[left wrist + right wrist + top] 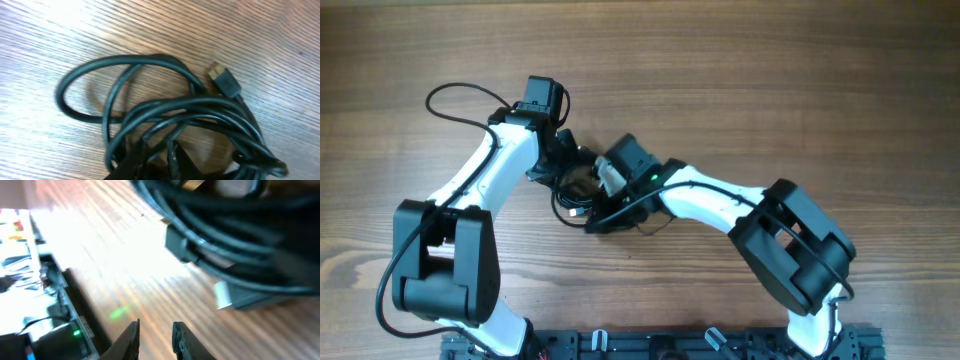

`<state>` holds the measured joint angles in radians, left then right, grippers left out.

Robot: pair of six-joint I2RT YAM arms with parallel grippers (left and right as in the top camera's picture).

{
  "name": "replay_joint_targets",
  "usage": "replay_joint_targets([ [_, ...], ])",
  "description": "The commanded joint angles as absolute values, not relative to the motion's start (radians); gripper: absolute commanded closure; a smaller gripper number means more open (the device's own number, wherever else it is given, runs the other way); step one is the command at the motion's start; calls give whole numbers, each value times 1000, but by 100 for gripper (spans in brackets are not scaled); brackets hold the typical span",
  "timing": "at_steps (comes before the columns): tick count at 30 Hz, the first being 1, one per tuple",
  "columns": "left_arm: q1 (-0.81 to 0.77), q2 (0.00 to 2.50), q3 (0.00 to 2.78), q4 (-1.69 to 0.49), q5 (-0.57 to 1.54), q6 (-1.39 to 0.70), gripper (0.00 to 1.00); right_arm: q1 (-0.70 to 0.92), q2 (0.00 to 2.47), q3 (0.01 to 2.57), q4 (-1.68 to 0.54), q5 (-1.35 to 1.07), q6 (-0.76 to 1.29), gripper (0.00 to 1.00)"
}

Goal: Untangle cables

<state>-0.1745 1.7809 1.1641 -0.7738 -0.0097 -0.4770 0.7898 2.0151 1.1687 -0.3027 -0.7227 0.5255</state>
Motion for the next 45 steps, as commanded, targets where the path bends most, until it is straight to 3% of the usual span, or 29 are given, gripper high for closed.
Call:
replay_joint_targets([
  [1, -159, 1767, 1148, -776, -77, -487, 82, 702, 1951, 1180, -300, -840, 535, 72],
  [4, -138, 1767, 1148, -773, -40, -487, 76, 579, 1850, 1180, -294, -807, 522, 69],
  [8, -138, 1768, 1148, -721, 156, -514, 72, 511, 1859, 1174, -227, -500, 467, 67],
  [10, -138, 1778, 1146, -715, 156, -556, 63, 517, 1882, 1173, -170, -531, 368, 61],
  [20, -138, 1908, 1142, -665, 212, -585, 63, 540, 1977, 1172, -145, -523, -39, 59],
  [30, -177, 1908, 1142, -636, 355, -523, 74, 546, 2037, 1171, -106, -524, 4, 59],
  [33, -185, 1908, 1142, -638, 385, -461, 73, 545, 2037, 1171, -106, -516, 3, 57],
  [35, -177, 1908, 1142, -640, 385, -447, 72, 524, 2012, 1174, -131, -517, 9, 61],
  [40, -186, 1908, 1142, -640, 385, -448, 70, 492, 1930, 1174, -302, -549, -231, 62],
  [45, -188, 1908, 1142, -644, 477, -449, 70, 519, 1930, 1173, -312, -562, -281, 66],
])
